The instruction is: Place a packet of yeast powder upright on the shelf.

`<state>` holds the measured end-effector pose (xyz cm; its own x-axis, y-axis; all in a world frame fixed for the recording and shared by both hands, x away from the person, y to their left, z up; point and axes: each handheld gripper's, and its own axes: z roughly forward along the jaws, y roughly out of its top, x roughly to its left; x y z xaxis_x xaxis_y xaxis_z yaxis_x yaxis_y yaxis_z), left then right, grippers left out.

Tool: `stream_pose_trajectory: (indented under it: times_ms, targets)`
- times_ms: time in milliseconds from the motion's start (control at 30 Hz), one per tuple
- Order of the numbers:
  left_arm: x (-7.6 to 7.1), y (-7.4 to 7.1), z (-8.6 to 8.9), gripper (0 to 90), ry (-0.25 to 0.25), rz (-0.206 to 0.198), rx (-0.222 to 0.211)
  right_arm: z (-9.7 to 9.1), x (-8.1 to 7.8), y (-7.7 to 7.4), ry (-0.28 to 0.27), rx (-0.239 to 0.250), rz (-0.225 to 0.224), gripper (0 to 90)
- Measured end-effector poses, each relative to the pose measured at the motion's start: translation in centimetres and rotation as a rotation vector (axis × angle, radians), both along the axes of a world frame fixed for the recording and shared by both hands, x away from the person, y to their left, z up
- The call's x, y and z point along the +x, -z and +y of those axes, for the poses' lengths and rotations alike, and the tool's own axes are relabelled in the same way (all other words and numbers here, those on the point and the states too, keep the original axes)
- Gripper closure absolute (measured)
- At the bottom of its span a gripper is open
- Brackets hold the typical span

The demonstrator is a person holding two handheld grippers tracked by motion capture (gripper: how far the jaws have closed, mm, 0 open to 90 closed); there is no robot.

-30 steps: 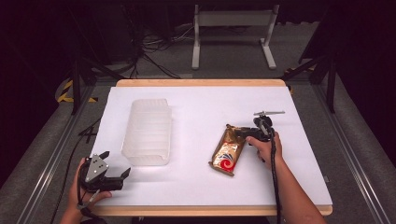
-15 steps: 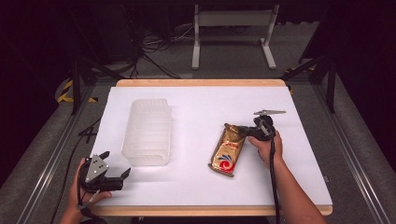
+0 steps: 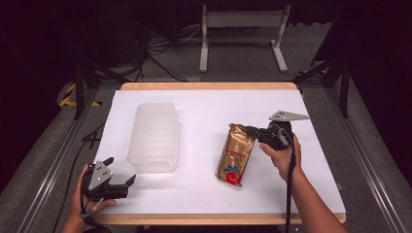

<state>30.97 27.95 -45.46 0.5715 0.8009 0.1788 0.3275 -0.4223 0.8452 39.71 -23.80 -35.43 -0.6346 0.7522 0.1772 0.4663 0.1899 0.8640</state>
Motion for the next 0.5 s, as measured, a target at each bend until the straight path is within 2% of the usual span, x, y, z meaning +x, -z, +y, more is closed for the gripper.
stream_pose_trajectory:
  times_ms: [67,333,400,500]
  targets:
    - [0.0,0.0,0.0,5.2,-0.001,-0.003,-0.006,0.3,-0.4,-0.5,-0.016,0.01,-0.011,89.9]
    - [0.0,0.0,0.1,5.1,0.004,-0.001,-0.009,2.1,-2.0,-2.7,-0.082,-0.01,-0.08,89.9]
    - [0.0,0.0,0.2,5.1,0.002,0.004,-0.014,2.6,-2.7,-3.6,-0.091,-0.022,-0.121,90.0]
    - [0.0,0.0,0.2,5.0,0.006,-0.004,-0.012,3.1,-3.1,-4.3,-0.108,-0.053,-0.138,89.9]
